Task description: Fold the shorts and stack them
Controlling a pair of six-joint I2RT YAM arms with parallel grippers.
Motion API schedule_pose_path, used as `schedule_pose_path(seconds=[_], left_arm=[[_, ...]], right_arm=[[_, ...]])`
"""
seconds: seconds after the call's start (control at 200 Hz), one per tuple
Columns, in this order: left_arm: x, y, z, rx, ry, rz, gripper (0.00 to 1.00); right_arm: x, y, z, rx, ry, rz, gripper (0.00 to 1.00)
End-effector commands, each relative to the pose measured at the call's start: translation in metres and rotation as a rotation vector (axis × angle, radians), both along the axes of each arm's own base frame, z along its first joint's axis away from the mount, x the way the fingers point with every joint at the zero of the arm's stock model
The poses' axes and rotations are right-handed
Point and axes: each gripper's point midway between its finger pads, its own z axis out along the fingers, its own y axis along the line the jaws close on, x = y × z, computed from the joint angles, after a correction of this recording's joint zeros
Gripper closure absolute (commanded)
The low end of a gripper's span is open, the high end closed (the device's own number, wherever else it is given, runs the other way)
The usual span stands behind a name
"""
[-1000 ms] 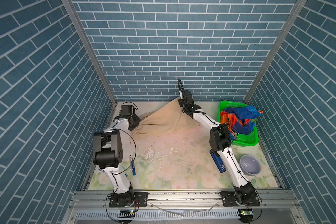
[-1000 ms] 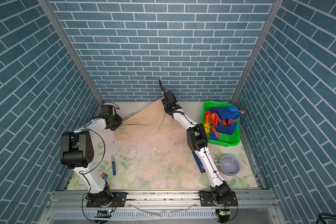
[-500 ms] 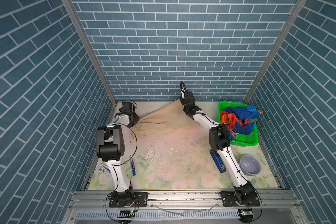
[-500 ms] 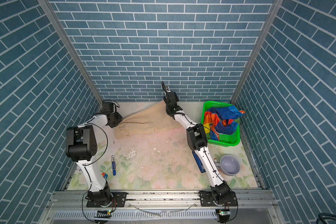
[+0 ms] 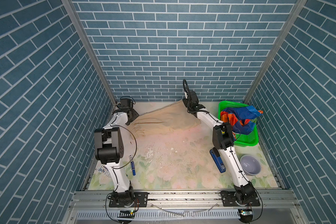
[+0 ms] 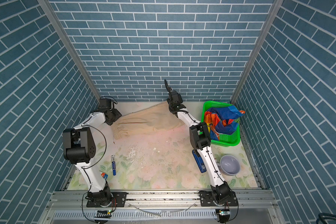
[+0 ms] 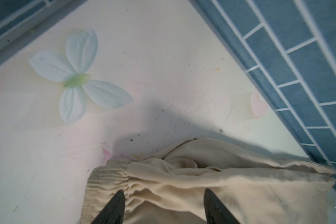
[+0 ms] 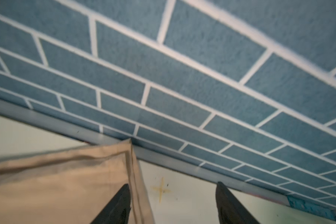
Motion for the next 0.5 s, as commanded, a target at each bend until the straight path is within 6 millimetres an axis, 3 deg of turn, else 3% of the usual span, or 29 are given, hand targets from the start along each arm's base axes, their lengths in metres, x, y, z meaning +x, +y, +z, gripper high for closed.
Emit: schedule_pose_path(seconds=[0.0, 0.15, 0.19, 0.205, 0.25, 0.41, 0.495], left_arm=[[-0.025, -0.001, 0.028, 0.033, -0.023, -0.009, 0.31], [-0.061, -0.012, 0.025, 0.024, -0.001, -0.032, 0.27], [-0.07, -0.017, 0.021, 0.023, 0.011, -0.044, 0.26], [-0.074, -0.019, 0.018, 0.022, 0.018, -0.047, 0.25], [-0.085, -0.024, 0.011, 0.023, 0.041, -0.062, 0.25], [-0.116, -0.032, -0.016, 0.017, 0.114, -0.09, 0.24], [-0.128, -0.034, -0.025, 0.015, 0.137, -0.1, 0.23]], right_arm=[[-0.044, -0.014, 0.025, 0.106, 0.145, -0.033, 0.3], [-0.091, -0.039, 0.007, 0.17, 0.314, -0.08, 0.23], [-0.101, -0.045, -0.01, 0.182, 0.391, -0.089, 0.22], [-0.105, -0.048, 0.001, 0.203, 0.395, -0.088, 0.22], [-0.115, -0.055, -0.006, 0.241, 0.469, -0.101, 0.21], [-0.131, -0.075, -0.038, 0.35, 0.655, -0.133, 0.2], [-0.134, -0.074, -0.048, 0.399, 0.716, -0.123, 0.19]])
